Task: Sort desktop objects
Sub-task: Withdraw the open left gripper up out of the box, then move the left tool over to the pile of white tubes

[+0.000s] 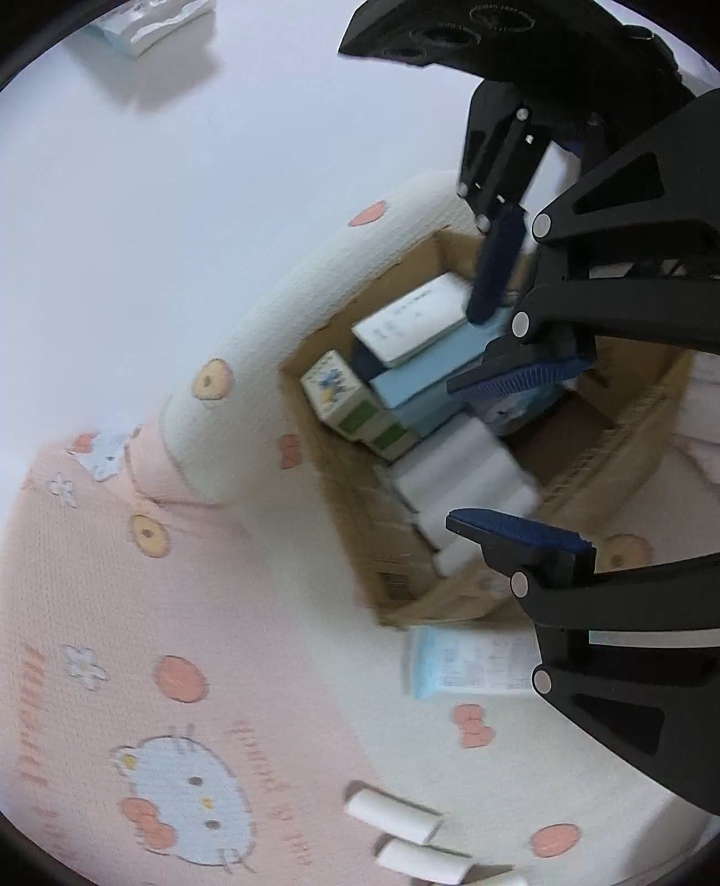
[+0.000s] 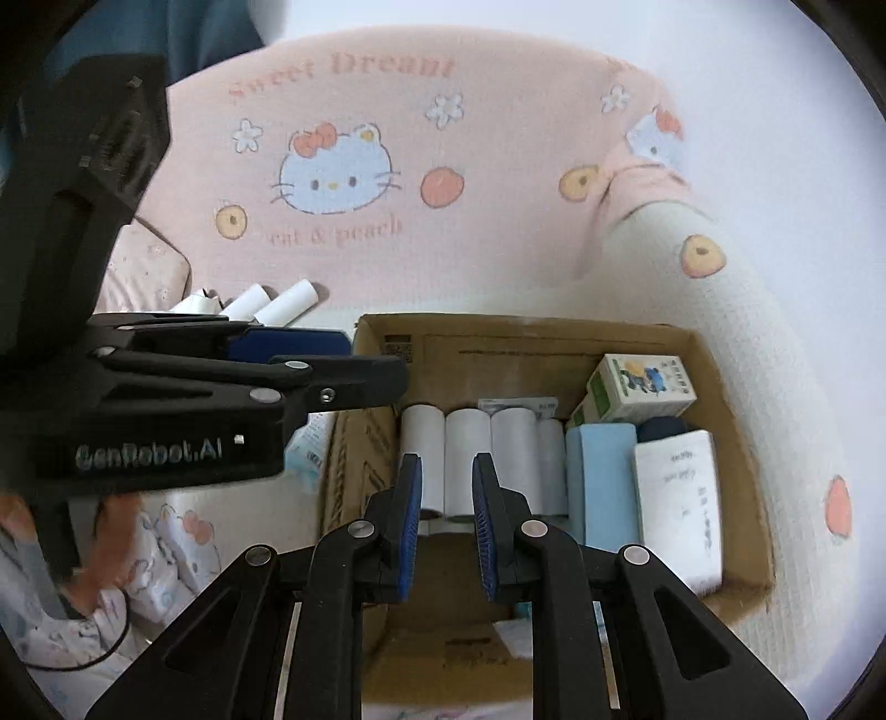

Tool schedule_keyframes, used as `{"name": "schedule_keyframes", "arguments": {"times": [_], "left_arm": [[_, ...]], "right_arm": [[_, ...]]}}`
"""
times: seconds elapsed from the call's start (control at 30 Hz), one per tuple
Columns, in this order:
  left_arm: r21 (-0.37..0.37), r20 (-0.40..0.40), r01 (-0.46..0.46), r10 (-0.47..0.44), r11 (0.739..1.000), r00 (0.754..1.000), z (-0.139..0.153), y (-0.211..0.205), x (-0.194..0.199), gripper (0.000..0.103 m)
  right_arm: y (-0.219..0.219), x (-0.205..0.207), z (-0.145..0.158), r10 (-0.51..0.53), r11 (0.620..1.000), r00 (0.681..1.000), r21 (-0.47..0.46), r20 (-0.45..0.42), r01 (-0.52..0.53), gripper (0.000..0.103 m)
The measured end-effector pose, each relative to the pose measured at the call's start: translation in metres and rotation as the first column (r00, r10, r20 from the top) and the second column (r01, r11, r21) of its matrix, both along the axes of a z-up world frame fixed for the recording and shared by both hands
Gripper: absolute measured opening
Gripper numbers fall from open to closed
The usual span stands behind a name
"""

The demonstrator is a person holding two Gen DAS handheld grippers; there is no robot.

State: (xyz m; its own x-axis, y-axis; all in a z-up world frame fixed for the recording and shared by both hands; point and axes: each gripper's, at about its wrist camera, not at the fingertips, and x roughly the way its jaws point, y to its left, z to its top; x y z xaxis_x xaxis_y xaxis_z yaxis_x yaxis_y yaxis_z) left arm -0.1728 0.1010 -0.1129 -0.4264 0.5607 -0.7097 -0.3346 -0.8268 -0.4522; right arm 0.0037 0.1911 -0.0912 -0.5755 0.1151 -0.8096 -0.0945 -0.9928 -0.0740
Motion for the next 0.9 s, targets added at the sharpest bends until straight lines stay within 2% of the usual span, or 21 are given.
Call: {"name": "schedule_keyframes", "arguments": {"times": [0.1,0.27,0.33,0.4,0.53,0.63,0.77,0.9], "left_arm": [[-0.006,-0.012,-0.024,0.024,1.000,1.000,-0.002,-0.011,0.012,0.045],[-0.066,-0.102,-0.056,0.049,0.996,0.994,-0.001,-0.032,0.042,0.044],[-0.084,-0.173,-0.063,0.048,0.994,0.984,-0.003,-0.045,0.060,0.019],[-0.128,-0.194,-0.080,0.054,0.989,0.979,-0.010,-0.055,0.071,0.013],[-0.172,-0.199,-0.116,0.081,0.978,0.977,-0.029,-0.078,0.087,0.012],[-0.153,-0.167,-0.156,0.130,0.976,0.977,-0.045,-0.103,0.092,0.012],[-0.123,-0.102,-0.241,0.229,0.963,0.968,-0.068,-0.138,0.094,0.012],[-0.124,-0.097,-0.314,0.303,0.941,0.948,-0.081,-0.165,0.097,0.012]], "right_arm": [[-0.015,0.009,-0.005,-0.018,0.999,0.999,0.030,-0.031,0.019,0.015],[-0.044,0.026,-0.003,-0.002,0.997,0.996,0.071,-0.093,0.008,0.015],[-0.059,0.031,-0.006,0.006,0.995,0.995,0.100,-0.096,0.003,0.015],[-0.069,0.034,-0.011,-0.005,0.993,0.998,0.118,-0.064,0.012,0.015],[-0.087,0.042,-0.019,-0.038,0.993,0.998,0.114,-0.054,0.044,0.015],[-0.100,0.042,-0.023,0.016,0.999,0.996,0.051,-0.086,-0.012,0.015],[-0.126,0.033,-0.030,0.060,0.989,0.994,0.140,-0.091,-0.046,0.015],[-0.148,0.027,-0.034,0.105,0.976,0.987,0.204,-0.121,-0.079,0.015]]}}
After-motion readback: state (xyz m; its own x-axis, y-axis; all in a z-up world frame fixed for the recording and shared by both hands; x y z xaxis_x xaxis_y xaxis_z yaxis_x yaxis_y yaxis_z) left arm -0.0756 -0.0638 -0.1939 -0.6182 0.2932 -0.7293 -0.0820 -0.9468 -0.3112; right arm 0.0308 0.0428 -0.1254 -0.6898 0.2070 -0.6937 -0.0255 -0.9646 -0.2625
